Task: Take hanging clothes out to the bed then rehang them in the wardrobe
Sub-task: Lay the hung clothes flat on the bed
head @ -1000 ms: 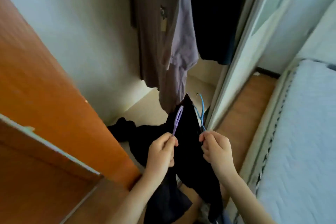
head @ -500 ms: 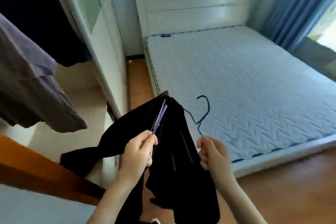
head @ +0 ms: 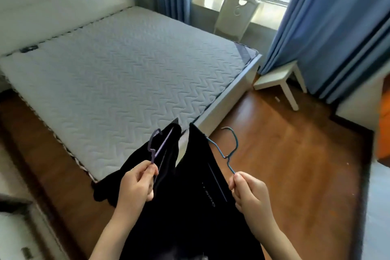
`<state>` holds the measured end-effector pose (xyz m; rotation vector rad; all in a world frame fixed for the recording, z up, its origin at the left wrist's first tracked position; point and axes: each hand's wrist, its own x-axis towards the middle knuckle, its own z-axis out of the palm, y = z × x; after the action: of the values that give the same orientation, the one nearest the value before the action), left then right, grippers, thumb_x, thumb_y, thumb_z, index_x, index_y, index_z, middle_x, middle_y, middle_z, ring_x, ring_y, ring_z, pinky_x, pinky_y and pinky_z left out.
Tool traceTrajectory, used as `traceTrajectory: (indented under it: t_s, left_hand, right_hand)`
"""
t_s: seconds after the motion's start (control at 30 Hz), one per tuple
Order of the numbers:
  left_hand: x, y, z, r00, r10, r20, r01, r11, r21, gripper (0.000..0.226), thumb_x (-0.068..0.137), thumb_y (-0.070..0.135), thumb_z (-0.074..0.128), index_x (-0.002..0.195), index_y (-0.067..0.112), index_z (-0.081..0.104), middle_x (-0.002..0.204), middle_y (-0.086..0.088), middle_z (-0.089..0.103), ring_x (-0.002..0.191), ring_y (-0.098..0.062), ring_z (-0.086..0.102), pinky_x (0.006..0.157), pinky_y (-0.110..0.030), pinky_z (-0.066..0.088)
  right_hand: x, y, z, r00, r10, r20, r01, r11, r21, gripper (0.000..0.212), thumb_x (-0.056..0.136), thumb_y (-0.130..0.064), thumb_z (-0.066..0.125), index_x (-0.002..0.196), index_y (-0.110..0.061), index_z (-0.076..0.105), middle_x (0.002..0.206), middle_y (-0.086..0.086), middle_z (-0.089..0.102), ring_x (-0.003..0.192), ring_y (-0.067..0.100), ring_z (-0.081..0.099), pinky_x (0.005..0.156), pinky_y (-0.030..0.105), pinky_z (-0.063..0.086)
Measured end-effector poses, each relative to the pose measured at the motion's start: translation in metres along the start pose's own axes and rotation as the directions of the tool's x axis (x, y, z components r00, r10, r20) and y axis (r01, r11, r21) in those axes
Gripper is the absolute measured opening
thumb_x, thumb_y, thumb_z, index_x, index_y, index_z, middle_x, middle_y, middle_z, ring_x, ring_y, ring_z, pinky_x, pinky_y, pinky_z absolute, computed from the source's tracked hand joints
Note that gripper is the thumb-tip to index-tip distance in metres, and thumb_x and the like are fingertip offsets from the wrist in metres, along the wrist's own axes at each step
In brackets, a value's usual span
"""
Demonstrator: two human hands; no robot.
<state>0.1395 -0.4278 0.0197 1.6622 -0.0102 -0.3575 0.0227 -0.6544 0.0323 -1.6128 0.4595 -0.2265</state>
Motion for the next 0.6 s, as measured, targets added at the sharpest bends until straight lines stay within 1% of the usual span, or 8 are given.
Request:
traceTrajectory:
  t_s: [0.1,0.17,0.23,0.33,0.5,0.6]
  left_hand:
    - [0.027,0.007,0.041,1.0,-0.016,0.022,0.016,1.0,-0.003,0.029,0.101,0.006,0.043,0.075,-0.005,0.05,0.048,0.005,0.023,0.038,-0.007,0.017,0.04,-0.016,0.018]
    - [0.052,0.014,0.065,0.999,-0.005,0.036,0.005,1.0,0.009,0.028,0.101,0.005,0.043,0.077,-0.009,0.048,0.047,0.006,0.023,0.038,-0.008,0.018,0.041,-0.016,0.017]
    - [0.084,0.02,0.094,0.999,0.002,0.044,-0.002,1.0,0.012,0.028,0.1,0.004,0.044,0.078,-0.013,0.045,0.048,0.004,0.022,0.039,-0.008,0.017,0.041,-0.017,0.016]
    - [0.147,0.031,0.143,0.998,-0.003,0.07,0.003,1.0,0.003,0.03,0.1,0.004,0.044,0.078,-0.014,0.041,0.051,0.001,0.02,0.04,-0.009,0.017,0.042,-0.019,0.015]
    - [0.268,0.066,0.23,0.99,-0.016,0.143,0.013,1.0,0.02,0.027,0.1,0.0,0.043,0.077,-0.015,0.041,0.05,0.001,0.022,0.04,-0.01,0.017,0.042,-0.017,0.015]
    - [0.334,0.096,0.282,0.981,-0.004,0.193,-0.008,0.998,0.063,0.028,0.1,0.001,0.042,0.075,-0.012,0.045,0.045,0.005,0.024,0.036,-0.008,0.019,0.038,-0.014,0.018]
  right_hand:
    - [0.035,0.004,-0.043,0.996,0.022,-0.088,-0.016,0.998,0.063,0.035,0.098,-0.009,0.041,0.065,0.003,0.049,0.045,-0.002,0.029,0.04,0.011,0.021,0.041,0.018,0.02]
    - [0.063,0.008,-0.066,0.991,0.018,-0.131,-0.01,0.998,0.058,0.035,0.096,-0.013,0.043,0.066,0.005,0.048,0.045,-0.003,0.028,0.04,0.011,0.021,0.041,0.019,0.02]
    - [0.097,0.014,-0.09,0.983,0.018,-0.185,-0.009,0.999,0.05,0.034,0.097,-0.009,0.043,0.066,0.006,0.048,0.045,-0.001,0.028,0.04,0.011,0.022,0.042,0.02,0.02]
    - [0.16,0.024,-0.134,0.963,0.039,-0.267,-0.027,0.998,0.049,0.034,0.098,-0.003,0.041,0.065,0.005,0.048,0.047,0.003,0.026,0.041,0.011,0.021,0.041,0.02,0.02]
    - [0.267,0.013,-0.208,0.934,0.04,-0.354,-0.031,0.999,0.031,0.036,0.099,-0.004,0.04,0.065,0.003,0.047,0.049,0.007,0.023,0.042,0.012,0.019,0.04,0.019,0.018]
    - [0.324,-0.004,-0.249,0.914,0.033,-0.404,-0.024,0.999,0.027,0.036,0.1,-0.005,0.04,0.066,0.005,0.045,0.05,0.006,0.021,0.044,0.012,0.017,0.042,0.022,0.015]
